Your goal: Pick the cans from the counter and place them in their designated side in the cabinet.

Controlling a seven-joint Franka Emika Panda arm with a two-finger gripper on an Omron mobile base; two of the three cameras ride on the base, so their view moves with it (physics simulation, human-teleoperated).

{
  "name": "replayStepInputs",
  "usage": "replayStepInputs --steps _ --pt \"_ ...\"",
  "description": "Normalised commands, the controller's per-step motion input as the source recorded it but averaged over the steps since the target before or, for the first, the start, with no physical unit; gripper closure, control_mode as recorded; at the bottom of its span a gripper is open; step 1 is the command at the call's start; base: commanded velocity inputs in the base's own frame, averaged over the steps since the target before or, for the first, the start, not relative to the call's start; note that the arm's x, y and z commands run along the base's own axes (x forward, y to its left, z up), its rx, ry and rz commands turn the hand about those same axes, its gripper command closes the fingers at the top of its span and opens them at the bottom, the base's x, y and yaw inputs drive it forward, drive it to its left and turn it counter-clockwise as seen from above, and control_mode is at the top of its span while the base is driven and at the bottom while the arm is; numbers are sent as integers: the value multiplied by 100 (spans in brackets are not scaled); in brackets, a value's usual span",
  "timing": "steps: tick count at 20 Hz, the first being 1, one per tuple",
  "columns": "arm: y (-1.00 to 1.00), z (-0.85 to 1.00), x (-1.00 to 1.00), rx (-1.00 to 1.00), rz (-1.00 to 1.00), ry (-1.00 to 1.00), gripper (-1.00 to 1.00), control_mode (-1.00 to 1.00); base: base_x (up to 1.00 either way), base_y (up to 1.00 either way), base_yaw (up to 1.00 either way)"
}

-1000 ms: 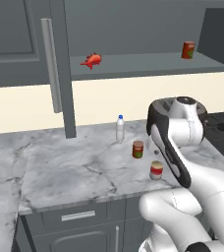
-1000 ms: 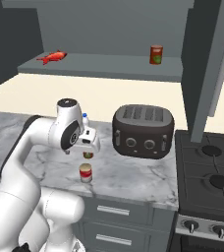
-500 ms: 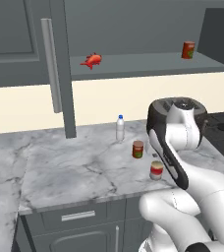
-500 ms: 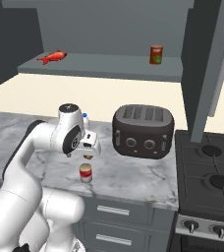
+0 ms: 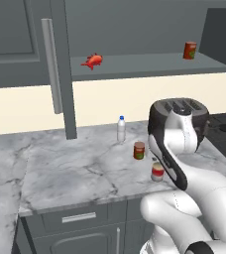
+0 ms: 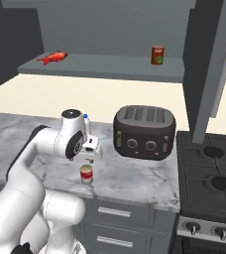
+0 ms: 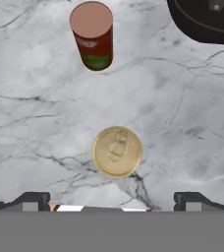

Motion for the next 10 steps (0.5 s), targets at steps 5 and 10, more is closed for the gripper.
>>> replayStepInputs --steps 5,10 --pt "0 -21 7 0 0 0 -100 -100 0 0 0" --pt "0 -20 6 0 0 0 -100 -100 0 0 0"
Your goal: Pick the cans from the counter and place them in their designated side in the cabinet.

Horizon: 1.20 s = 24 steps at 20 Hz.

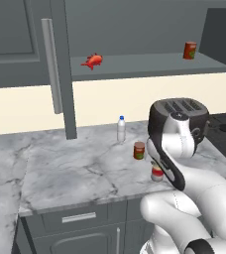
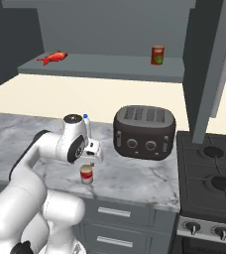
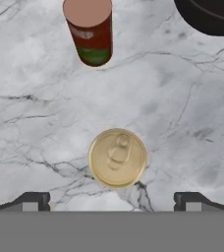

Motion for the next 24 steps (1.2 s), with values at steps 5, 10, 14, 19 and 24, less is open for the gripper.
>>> replayStepInputs --steps 5,10,14,19,24 --pt "0 -18 3 0 0 1 -100 -100 0 0 0" --pt "-1 -13 1 0 0 0 -100 -100 0 0 0" --pt "-2 -10 1 0 0 0 -100 -100 0 0 0" --pt "-3 -15 2 0 0 0 -100 -100 0 0 0" --pt "-3 -19 3 0 0 0 -100 -100 0 0 0"
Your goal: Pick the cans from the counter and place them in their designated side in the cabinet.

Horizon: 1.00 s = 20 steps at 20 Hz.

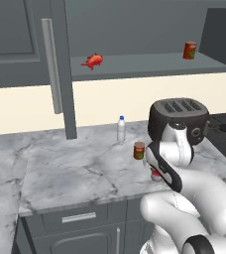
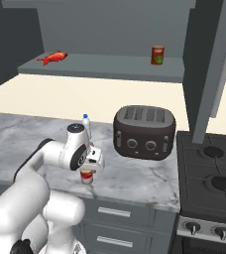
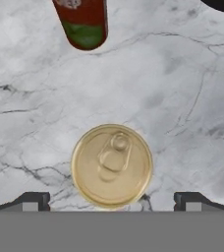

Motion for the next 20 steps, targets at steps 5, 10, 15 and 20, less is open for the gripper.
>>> replayStepInputs --steps 5,10,15,20 --pt "-3 -21 7 0 0 0 -100 -100 0 0 0" --pt "-2 -22 8 0 0 0 -100 -100 0 0 0" --pt "0 -25 10 0 0 1 -100 -100 0 0 0" --pt "0 -25 10 0 0 1 100 -100 0 0 0"
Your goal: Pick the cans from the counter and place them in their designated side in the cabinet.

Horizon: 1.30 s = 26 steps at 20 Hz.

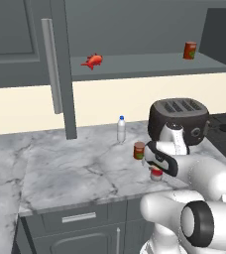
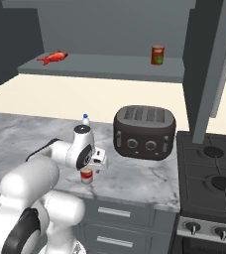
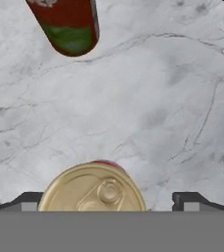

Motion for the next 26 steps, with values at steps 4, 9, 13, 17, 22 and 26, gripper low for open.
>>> replayStepInputs --steps 4,9,13,17,22,26 --pt "-5 -18 0 0 0 1 100 -100 0 0 0" --pt "-18 -4 -13 0 0 0 100 -100 0 0 0" --pt "-13 -1 -8 0 0 0 100 -100 0 0 0" --pt "-2 12 -2 1 0 0 100 -100 0 0 0" --pt "0 36 0 3 0 -2 100 -100 0 0 0" --pt "0 40 0 1 0 -5 100 -100 0 0 0"
